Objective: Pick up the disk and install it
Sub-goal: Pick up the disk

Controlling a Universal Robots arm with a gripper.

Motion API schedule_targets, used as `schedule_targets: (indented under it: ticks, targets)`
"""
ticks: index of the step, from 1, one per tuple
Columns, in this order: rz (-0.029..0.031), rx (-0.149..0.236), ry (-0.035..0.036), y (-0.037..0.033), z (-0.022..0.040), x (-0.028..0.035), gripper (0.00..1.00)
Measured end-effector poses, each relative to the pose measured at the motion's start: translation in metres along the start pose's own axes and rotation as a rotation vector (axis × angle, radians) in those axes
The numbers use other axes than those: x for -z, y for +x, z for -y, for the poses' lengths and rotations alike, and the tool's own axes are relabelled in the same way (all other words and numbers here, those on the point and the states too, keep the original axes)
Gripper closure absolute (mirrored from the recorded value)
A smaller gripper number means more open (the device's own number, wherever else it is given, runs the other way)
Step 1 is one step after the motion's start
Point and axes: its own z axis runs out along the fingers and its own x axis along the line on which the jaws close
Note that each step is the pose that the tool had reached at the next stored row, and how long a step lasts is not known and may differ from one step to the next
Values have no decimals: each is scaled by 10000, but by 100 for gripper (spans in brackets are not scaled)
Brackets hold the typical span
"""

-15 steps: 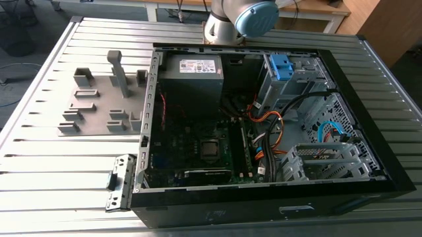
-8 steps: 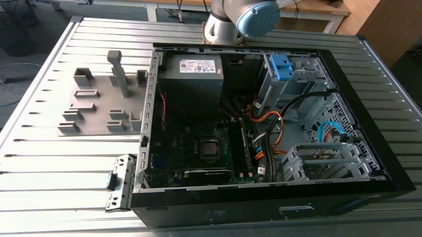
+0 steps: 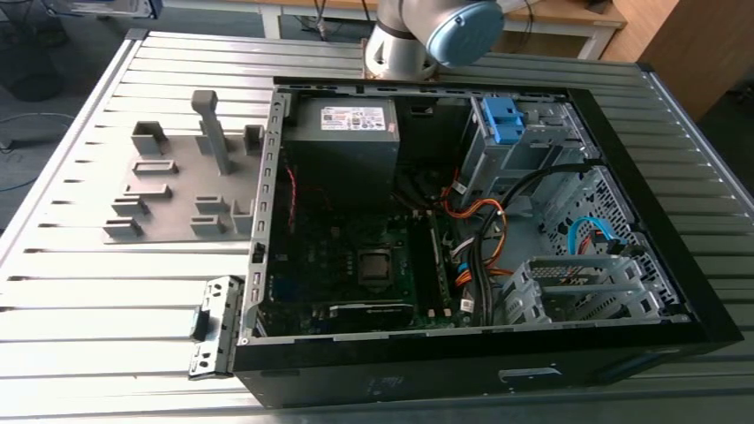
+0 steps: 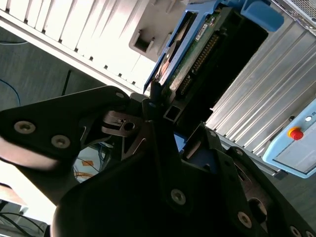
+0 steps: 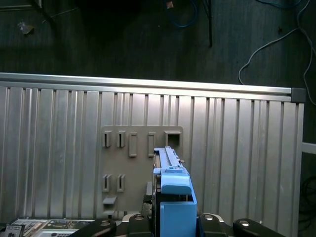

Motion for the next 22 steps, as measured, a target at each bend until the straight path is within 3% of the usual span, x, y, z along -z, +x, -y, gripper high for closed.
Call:
schedule_targets:
  ticks: [13,14,15,22]
  targets:
    - [-121,1,-5,364,-12,8,64]
    - [-159,1,-5,490,-17,11,64]
    - [-179,2,-7,548,-18,12,64]
    - [-229,2,-9,724,-24,16,64]
